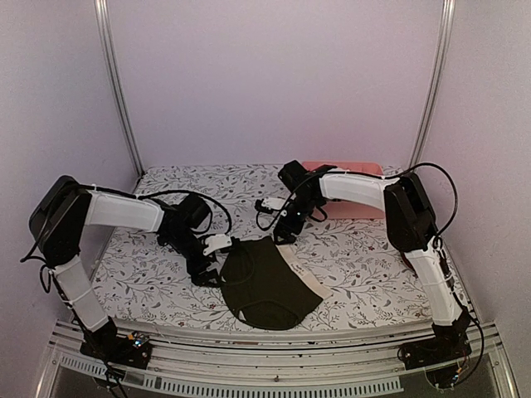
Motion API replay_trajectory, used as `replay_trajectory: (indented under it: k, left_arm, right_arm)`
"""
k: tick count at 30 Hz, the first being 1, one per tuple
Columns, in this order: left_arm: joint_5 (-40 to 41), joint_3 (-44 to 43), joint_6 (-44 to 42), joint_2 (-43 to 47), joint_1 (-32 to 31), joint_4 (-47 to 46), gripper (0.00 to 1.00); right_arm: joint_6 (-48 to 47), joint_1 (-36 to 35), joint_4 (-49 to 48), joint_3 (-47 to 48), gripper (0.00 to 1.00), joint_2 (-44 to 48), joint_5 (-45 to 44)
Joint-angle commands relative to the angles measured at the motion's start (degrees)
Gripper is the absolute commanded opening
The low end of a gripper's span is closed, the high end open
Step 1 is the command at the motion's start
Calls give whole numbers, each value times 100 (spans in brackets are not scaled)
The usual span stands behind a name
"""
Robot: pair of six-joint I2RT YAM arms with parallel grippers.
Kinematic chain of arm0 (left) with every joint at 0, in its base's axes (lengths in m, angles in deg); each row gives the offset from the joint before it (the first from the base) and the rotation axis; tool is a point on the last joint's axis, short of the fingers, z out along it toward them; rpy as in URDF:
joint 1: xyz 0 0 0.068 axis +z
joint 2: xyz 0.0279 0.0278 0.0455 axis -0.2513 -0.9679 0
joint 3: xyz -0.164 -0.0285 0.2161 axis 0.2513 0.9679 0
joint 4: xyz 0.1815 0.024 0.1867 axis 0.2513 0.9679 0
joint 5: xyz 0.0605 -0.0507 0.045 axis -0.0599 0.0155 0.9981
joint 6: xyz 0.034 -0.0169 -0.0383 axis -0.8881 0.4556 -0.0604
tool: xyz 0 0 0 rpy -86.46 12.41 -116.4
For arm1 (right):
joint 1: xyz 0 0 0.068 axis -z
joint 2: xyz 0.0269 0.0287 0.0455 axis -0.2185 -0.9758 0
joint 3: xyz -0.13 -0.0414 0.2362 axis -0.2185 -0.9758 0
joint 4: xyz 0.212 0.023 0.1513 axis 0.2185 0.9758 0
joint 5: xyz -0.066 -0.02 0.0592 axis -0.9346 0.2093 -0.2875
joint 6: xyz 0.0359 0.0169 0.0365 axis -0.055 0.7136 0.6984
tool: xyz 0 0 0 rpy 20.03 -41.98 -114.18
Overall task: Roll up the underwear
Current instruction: Move the underwear to the center of the board.
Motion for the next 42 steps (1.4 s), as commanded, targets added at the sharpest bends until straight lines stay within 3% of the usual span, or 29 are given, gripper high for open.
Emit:
replay_trajectory:
  k: [1,10,15,29,42]
  left_arm:
    - [499,58,103,-194,-64,-145,98]
    - [1108,123,166,-420,-65,-316,99]
    - [1572,165,151,-512,-16,-446,99]
    - [2287,100,-61,-707,119,-807,98]
    - [2801,-766,-285,-1463,448,-737,98]
  right_arm:
    - [-485,134,598,367,86,-338,275]
    - [-1048,180,1263,695,58,-499,1016]
    - [-1207,239,1369,922,57,-538,1479]
    - [-551,597,1019,1153,44,-832,1005]
    - [-344,774,1244,1024,46,-820,1458]
